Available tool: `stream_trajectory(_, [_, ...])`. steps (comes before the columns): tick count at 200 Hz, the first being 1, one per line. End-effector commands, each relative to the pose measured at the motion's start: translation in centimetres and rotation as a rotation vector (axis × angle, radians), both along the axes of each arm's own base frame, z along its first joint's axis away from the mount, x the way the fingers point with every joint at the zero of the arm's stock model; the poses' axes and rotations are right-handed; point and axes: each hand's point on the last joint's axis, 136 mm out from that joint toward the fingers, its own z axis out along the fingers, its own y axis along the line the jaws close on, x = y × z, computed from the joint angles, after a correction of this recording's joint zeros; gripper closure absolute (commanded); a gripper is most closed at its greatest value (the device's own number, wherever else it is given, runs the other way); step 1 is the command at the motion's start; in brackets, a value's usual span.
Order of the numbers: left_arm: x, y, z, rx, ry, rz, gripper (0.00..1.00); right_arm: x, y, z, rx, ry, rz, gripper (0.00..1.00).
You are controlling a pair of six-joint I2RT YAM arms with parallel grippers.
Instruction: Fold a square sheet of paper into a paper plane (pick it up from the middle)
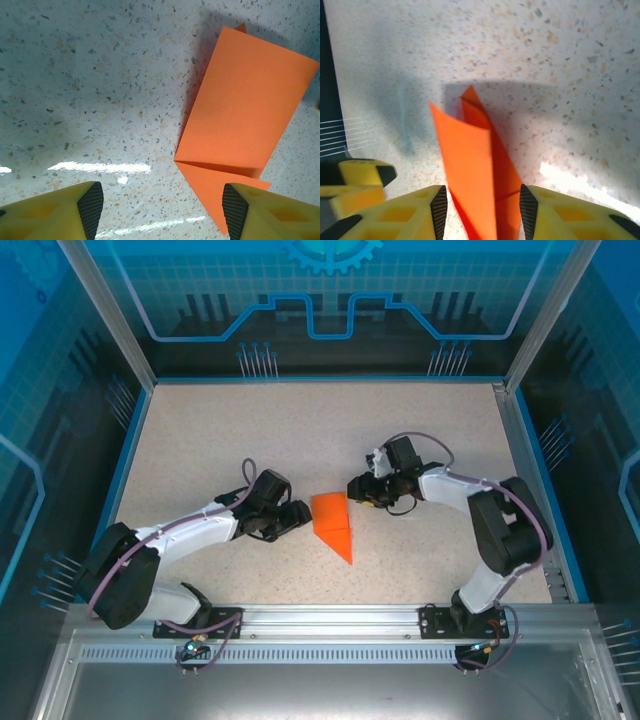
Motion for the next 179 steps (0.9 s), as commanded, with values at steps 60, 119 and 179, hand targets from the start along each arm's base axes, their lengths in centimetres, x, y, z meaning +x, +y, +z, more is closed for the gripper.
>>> stream_trajectory(60, [1.4, -1.6, 0.7, -0.047, -0.023, -0.037, 0.36, -7.9, 3.4, 1.6, -0.032, 0.012, 0.26, 0.86])
stream_trajectory(119, [1.3, -1.7, 0.6, -0.046, -0.02, -0.047, 0.36, -8.9, 3.5, -1.4, -0.071, 0.083, 0.273, 0.87])
stream_trajectory(179, [1.3, -2.0, 0.5, -0.059, -0.009, -0.061, 0.36, -8.3, 3.4, -4.1, -0.106, 0.128, 0.259, 0.87])
